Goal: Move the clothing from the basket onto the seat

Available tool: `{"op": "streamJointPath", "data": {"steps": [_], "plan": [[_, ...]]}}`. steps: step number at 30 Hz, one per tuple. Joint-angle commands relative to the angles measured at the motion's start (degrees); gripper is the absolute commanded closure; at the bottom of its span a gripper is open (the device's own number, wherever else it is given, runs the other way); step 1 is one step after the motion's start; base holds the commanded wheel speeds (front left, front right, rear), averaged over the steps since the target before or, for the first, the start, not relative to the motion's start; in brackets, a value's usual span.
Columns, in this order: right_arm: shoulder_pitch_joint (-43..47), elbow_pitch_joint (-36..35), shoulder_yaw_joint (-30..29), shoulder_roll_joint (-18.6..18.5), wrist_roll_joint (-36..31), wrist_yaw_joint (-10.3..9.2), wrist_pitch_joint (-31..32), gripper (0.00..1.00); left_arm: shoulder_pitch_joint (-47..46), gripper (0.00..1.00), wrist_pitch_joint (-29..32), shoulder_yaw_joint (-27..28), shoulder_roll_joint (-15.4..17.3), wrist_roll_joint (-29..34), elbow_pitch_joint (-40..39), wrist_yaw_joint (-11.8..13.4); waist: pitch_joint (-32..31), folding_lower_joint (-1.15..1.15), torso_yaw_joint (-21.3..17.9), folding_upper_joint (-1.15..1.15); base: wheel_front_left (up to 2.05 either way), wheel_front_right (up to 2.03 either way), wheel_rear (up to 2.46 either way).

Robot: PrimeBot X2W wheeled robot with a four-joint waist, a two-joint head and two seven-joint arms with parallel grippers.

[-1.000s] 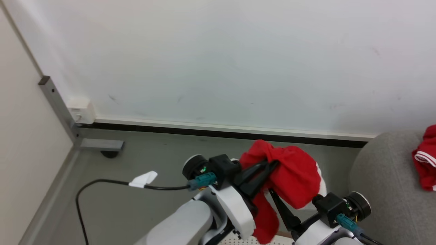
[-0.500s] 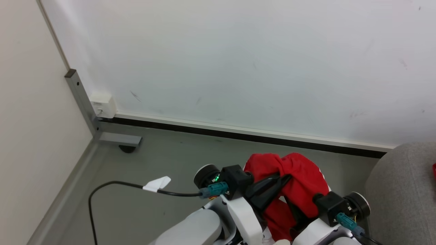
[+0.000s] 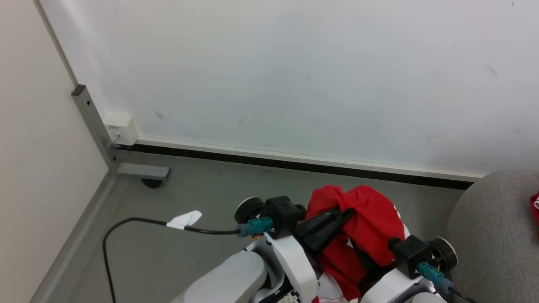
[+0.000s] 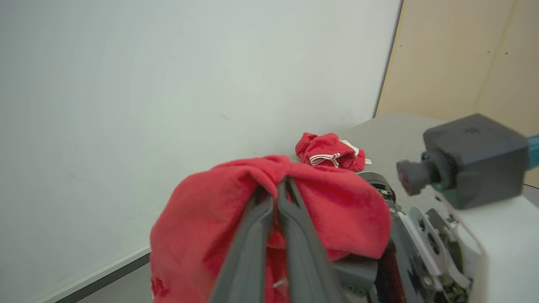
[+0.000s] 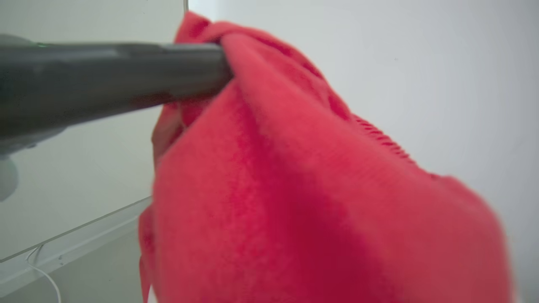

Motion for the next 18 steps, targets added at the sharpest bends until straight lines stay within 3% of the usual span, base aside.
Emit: {"op": "streamJointPath", "data": {"steps": [1,9,10,11,12,13,18], "plan": [[0.8,-0.3,0.0,-0.2,0.7,-0.15,-0.1,1.00,0.1,1.00,0.0,0.6,0.6,0.4,0.3,0.4,0.1,0.00,0.0,0.00,0.00,0.00,0.00],[1.5,-1.8,-1.0,0.2,3.4,-0.15,-0.1,1.00,0.6,1.00,0.0,0.9,0.3,1.1,0.9,0.4,0.5,0.00,-1.2,0.00,0.00,0.00,0.00],[1.6,-1.9,-1.0,0.2,4.0,-0.15,-0.1,1.00,0.6,0.91,0.0,0.9,0.2,1.2,0.8,0.4,0.6,0.00,-1.5,0.00,0.00,0.00,0.00],[1.6,-2.0,-1.1,0.2,4.4,-0.14,-0.1,1.00,0.7,0.71,0.0,0.8,0.2,1.4,0.5,0.3,0.7,0.00,-1.8,0.00,0.00,0.00,0.00],[1.6,-2.2,-1.3,0.1,4.7,-0.15,-0.1,1.00,0.8,0.46,0.0,0.8,0.1,1.4,0.2,0.3,0.9,0.00,-2.2,0.00,0.00,0.00,0.00],[1.6,-2.3,-1.4,0.0,5.1,-0.14,-0.1,1.00,0.9,0.01,0.0,0.7,0.2,1.5,0.0,0.2,1.0,0.00,-2.7,0.00,0.00,0.00,0.00],[2.2,-3.2,-3.2,-0.3,7.4,-0.14,-0.1,1.00,2.1,0.00,0.0,0.4,0.7,2.0,-1.0,0.2,1.8,0.00,-6.1,0.00,0.00,0.00,0.00]]}}
